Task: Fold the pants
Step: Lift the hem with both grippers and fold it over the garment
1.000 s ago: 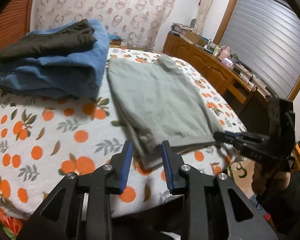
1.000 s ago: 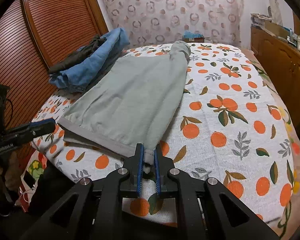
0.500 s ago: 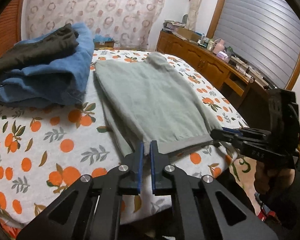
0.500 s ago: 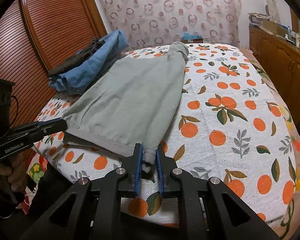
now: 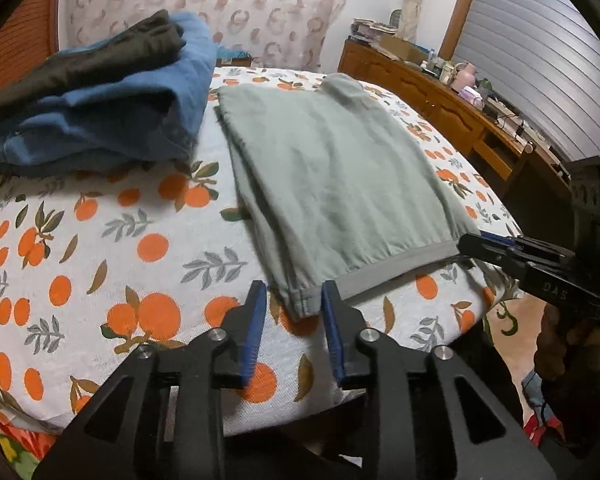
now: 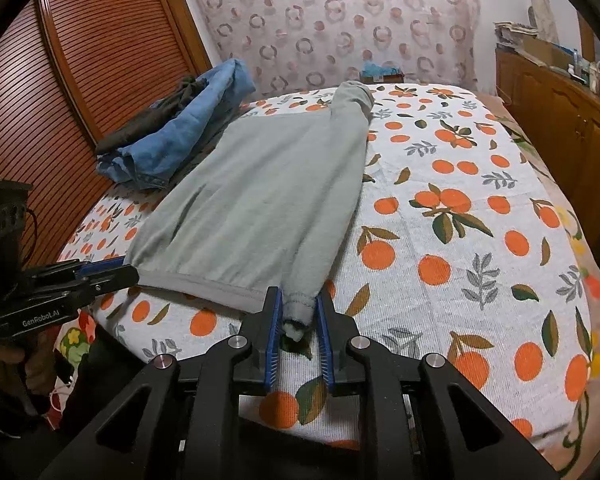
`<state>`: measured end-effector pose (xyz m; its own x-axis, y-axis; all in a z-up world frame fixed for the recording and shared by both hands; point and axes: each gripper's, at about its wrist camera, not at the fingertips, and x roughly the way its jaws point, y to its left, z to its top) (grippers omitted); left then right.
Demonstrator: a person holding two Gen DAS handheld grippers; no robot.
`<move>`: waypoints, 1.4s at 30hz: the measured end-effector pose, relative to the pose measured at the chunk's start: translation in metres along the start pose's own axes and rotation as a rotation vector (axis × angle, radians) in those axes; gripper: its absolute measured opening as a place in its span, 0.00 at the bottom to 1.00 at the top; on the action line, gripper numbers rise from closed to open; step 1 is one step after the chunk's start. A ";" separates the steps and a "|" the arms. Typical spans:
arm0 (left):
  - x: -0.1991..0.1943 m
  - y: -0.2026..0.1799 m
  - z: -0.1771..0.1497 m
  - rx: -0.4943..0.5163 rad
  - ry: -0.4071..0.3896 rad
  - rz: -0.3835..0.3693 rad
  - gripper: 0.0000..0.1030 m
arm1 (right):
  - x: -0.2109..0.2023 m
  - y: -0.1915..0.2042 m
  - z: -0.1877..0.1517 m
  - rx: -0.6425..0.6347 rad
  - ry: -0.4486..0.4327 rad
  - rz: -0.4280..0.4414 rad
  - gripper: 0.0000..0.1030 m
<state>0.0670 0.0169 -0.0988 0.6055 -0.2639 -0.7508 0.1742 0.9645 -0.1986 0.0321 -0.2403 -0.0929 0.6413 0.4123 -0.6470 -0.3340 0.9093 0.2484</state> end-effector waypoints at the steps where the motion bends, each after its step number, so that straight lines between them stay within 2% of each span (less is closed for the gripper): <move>1: -0.001 0.001 -0.001 -0.003 -0.005 -0.003 0.29 | -0.001 0.001 -0.001 -0.004 0.001 -0.004 0.19; 6: -0.002 0.001 -0.003 -0.015 -0.019 -0.007 0.29 | -0.002 0.004 -0.004 -0.019 0.001 -0.013 0.24; 17: 0.000 -0.007 -0.005 0.023 -0.040 -0.017 0.25 | -0.003 0.005 -0.008 -0.044 -0.012 -0.022 0.26; 25: -0.001 -0.004 -0.004 0.001 -0.044 -0.047 0.11 | -0.003 0.009 -0.011 -0.055 -0.026 -0.024 0.26; 26: -0.002 -0.004 -0.004 -0.005 -0.042 -0.049 0.11 | -0.003 0.009 -0.012 -0.061 -0.022 -0.014 0.13; 27: -0.003 -0.003 -0.004 -0.010 -0.041 -0.052 0.10 | -0.004 0.008 -0.012 -0.061 -0.026 -0.008 0.10; 36: -0.044 -0.005 -0.013 -0.017 -0.058 -0.093 0.09 | -0.032 0.012 -0.012 -0.039 -0.046 0.110 0.08; 39: -0.044 -0.004 -0.005 -0.018 -0.065 -0.098 0.09 | -0.038 0.007 -0.007 -0.027 -0.056 0.123 0.08; 42: -0.038 -0.004 0.019 -0.004 -0.083 -0.096 0.09 | -0.043 -0.003 0.014 -0.009 -0.090 0.142 0.08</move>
<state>0.0577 0.0230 -0.0578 0.6487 -0.3545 -0.6734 0.2315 0.9349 -0.2691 0.0155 -0.2599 -0.0559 0.6461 0.5406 -0.5388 -0.4318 0.8410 0.3261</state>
